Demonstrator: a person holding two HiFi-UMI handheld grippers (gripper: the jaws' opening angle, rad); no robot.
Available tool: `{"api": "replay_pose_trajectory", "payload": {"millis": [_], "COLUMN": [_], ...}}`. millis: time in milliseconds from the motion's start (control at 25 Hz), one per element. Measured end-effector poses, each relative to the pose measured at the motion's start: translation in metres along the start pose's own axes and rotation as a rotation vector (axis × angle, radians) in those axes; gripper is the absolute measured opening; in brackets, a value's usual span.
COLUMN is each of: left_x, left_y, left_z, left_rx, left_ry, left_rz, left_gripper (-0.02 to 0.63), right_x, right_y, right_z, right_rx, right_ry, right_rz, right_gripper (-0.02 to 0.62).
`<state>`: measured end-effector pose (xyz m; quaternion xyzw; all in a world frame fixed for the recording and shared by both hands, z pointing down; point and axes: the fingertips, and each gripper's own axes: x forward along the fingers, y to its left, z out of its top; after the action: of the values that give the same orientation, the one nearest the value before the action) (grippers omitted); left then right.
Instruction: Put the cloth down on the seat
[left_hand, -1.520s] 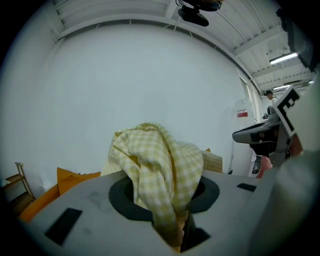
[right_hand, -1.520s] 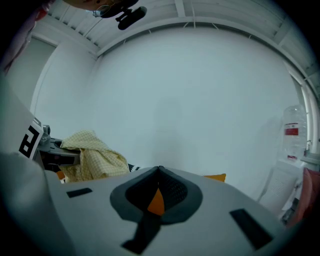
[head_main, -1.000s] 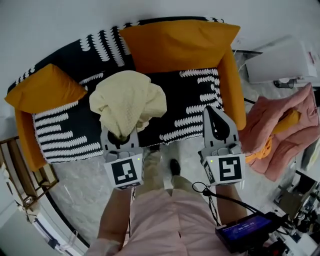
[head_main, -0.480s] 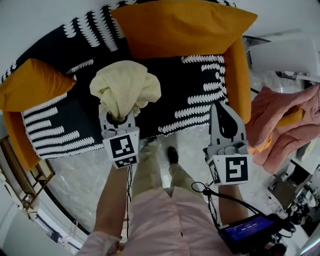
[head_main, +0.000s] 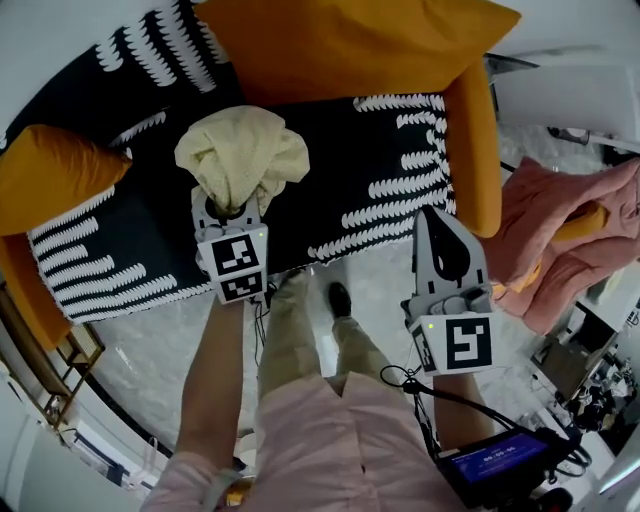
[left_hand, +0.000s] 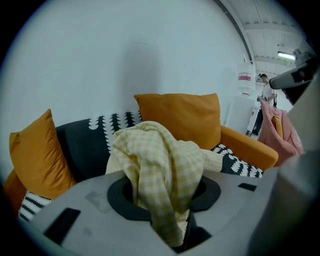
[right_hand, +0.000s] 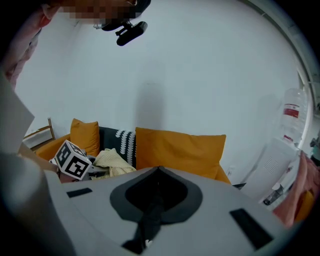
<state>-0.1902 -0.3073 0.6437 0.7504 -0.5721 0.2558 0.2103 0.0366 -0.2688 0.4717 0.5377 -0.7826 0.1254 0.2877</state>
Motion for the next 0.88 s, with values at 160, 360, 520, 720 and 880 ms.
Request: {"api": "replay_pose_trajectory", "payload": {"millis": [160, 360, 520, 720, 880], "left_x": [0.017, 0.023, 0.015, -0.002, -0.024], "left_y": [0.001, -0.004, -0.016, -0.021, -0.022], "left_z": [-0.012, -0.024, -0.035, -0.027, -0.003], "left_rx": [0.010, -0.006, -0.007, 0.016, 0.032], "left_ry": [0.071, 0.151, 0.158, 0.129, 0.067], "left_rz": [-0.025, -0.047, -0.058, -0.044, -0.026], "left_gripper": [0.205, 0.336, 0.336, 0.336, 0.336], "right_x": [-0.002, 0.001, 0.004, -0.004, -0.015], "right_y": [-0.001, 0.002, 0.007, 0.010, 0.019], "right_z": [-0.006, -0.009, -0.007, -0.003, 0.004], "right_rx": [0.004, 0.013, 0.013, 0.004, -0.003], "right_ry": [0.018, 0.023, 0.015, -0.002, -0.029], "right_rz": [-0.004, 0.008, 0.017, 0.030, 0.051], "right_gripper": [0.002, 0.002, 0.002, 0.002, 0.002]}}
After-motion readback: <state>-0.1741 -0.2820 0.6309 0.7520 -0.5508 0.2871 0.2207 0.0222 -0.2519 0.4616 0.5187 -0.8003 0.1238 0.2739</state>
